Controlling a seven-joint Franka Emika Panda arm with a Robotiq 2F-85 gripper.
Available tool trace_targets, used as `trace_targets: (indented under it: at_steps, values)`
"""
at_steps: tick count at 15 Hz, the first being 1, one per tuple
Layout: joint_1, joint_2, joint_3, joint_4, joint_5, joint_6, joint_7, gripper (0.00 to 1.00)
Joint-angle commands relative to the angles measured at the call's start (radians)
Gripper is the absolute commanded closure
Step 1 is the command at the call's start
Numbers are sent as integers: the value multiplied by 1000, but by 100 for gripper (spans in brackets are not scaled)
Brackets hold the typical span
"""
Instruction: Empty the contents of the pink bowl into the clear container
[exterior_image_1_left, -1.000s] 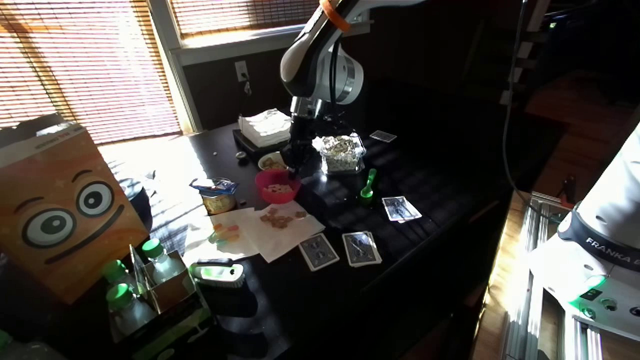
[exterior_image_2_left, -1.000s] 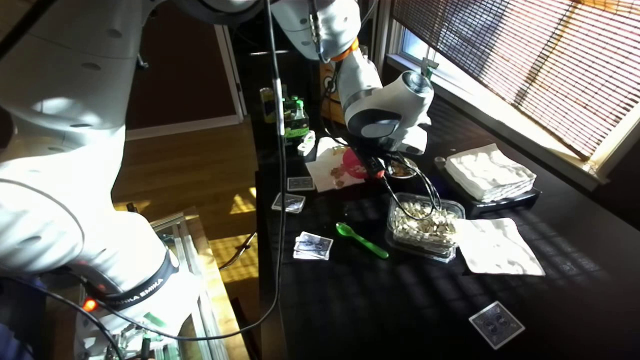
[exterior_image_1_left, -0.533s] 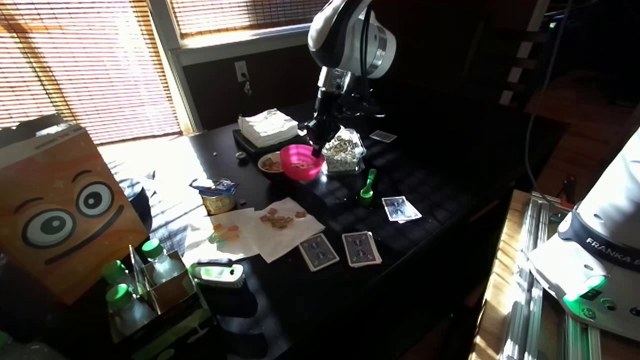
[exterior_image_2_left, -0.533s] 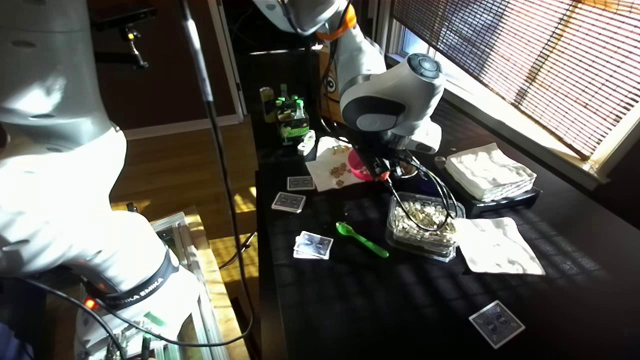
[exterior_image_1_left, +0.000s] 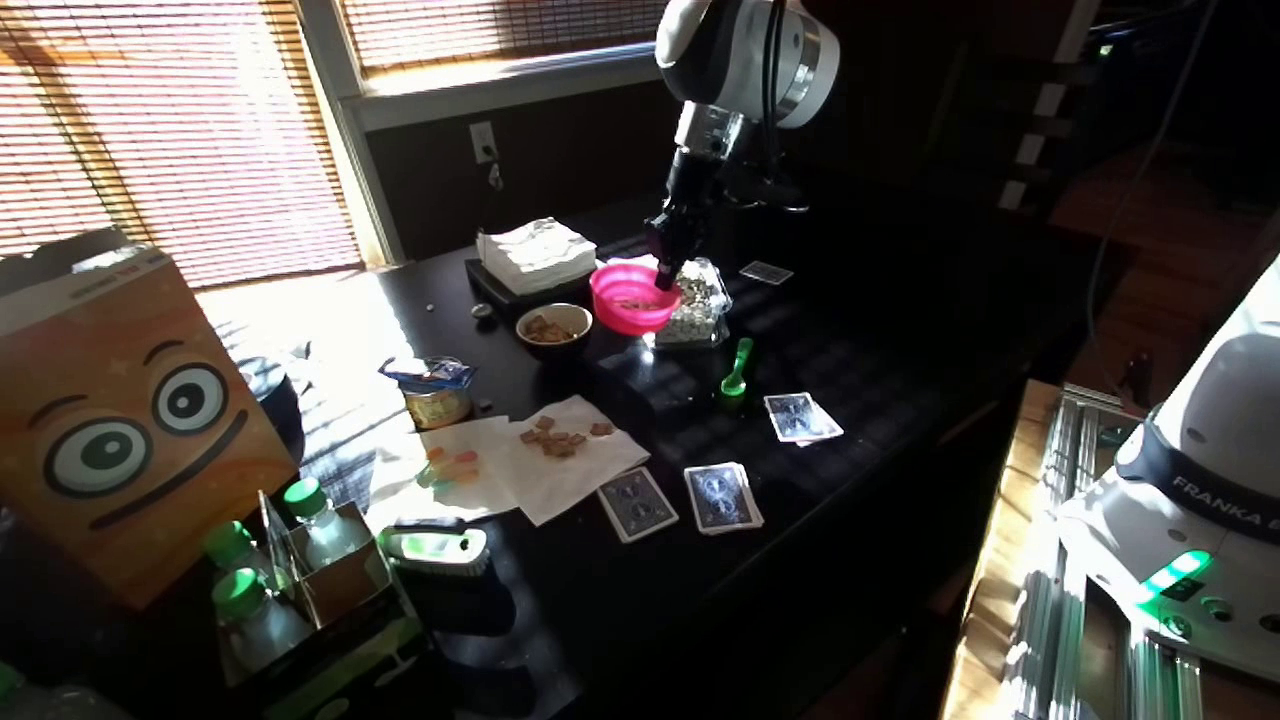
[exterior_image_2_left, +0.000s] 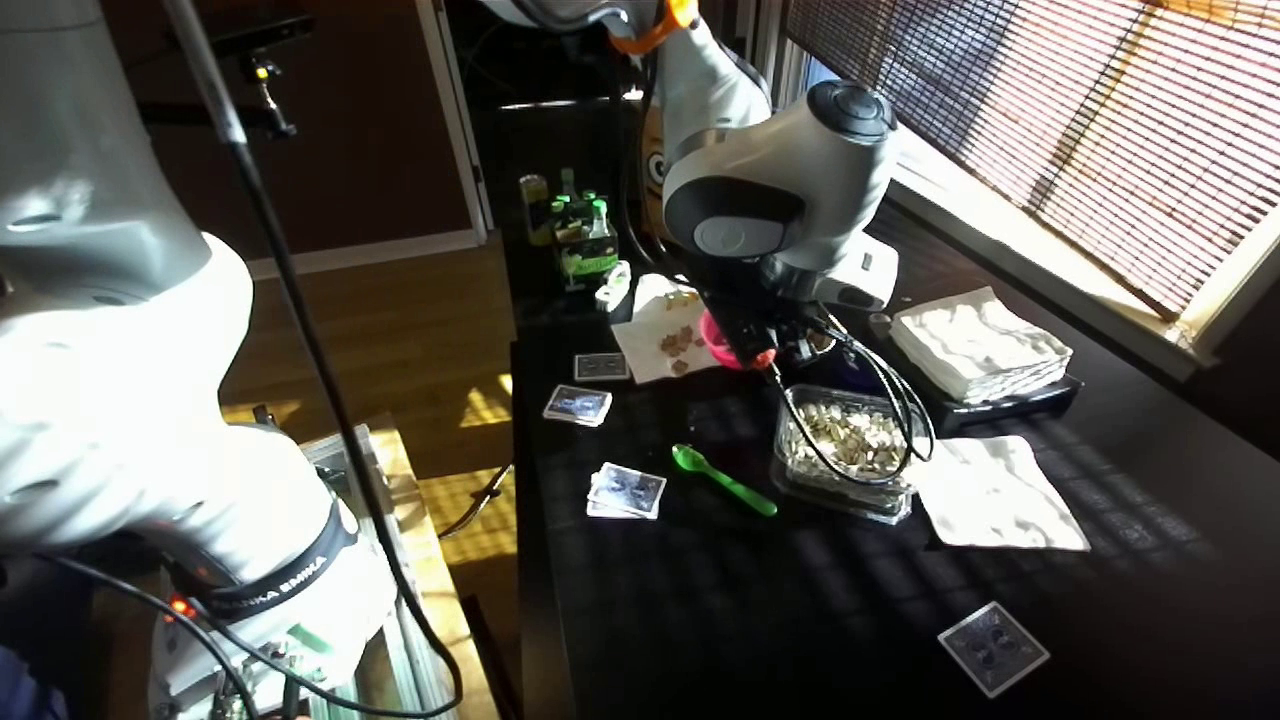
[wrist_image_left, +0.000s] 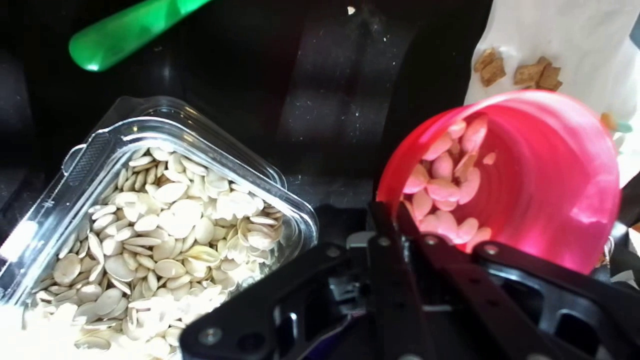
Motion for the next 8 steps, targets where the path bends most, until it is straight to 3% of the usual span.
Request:
trace_targets:
  at_steps: [1, 8]
  values:
    - [46, 9, -88, 3, -20, 33, 62, 99]
    - [13, 31, -176, 9, 31, 241, 78, 99]
